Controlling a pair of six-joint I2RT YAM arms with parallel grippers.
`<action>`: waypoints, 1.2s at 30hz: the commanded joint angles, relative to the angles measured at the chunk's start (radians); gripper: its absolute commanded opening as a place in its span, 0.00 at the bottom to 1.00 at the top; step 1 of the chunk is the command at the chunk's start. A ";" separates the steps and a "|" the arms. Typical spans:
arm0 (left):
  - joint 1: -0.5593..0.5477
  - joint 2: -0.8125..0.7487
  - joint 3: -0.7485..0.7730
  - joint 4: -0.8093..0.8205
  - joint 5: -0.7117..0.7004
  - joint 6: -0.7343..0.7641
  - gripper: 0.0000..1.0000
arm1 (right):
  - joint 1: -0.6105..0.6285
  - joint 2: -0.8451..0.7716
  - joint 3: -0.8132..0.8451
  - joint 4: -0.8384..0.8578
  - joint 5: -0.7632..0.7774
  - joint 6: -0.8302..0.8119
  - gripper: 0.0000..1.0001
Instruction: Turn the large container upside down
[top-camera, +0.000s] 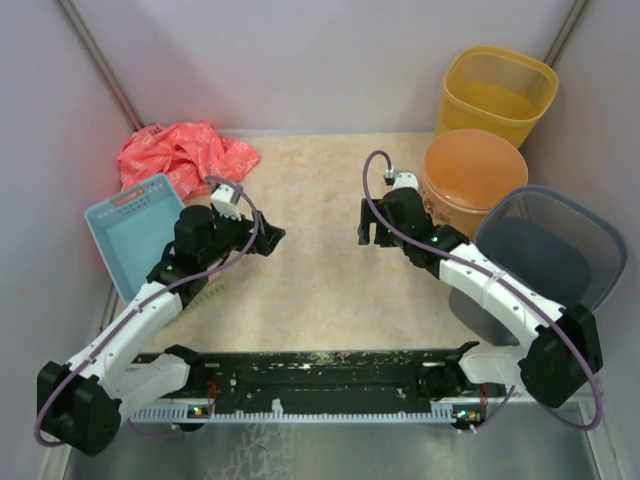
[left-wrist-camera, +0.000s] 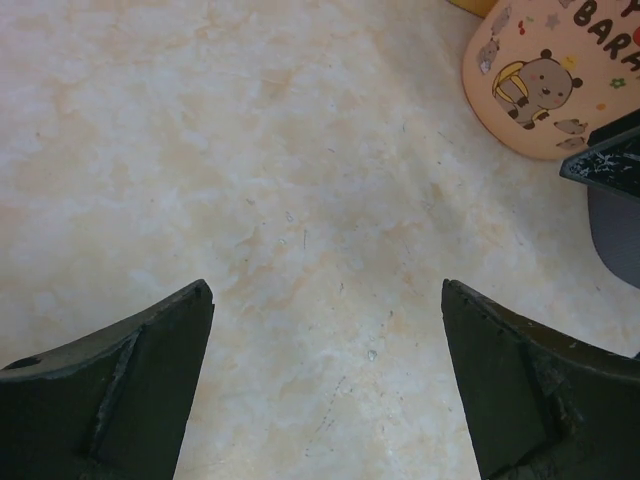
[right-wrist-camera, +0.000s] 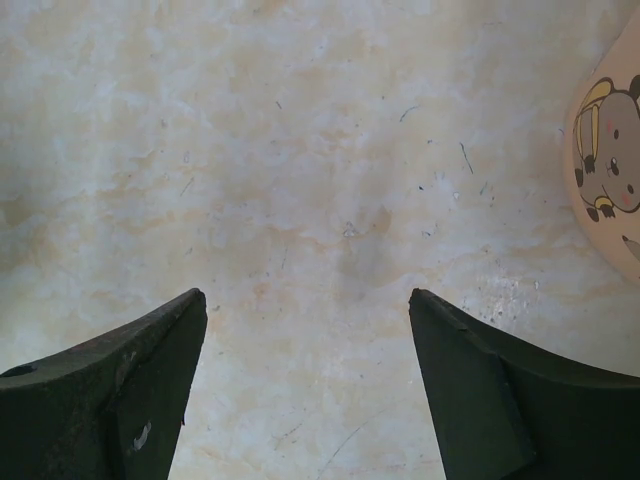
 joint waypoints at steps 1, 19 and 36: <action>-0.004 -0.020 0.045 0.052 -0.080 0.039 1.00 | 0.004 -0.032 -0.015 0.055 0.024 0.020 0.82; -0.131 0.212 0.210 -0.047 -0.237 0.002 1.00 | 0.006 0.020 0.032 0.022 -0.134 -0.024 0.76; -0.137 0.264 0.218 -0.055 -0.182 -0.071 1.00 | -0.209 0.020 0.461 -0.115 0.116 -0.334 0.79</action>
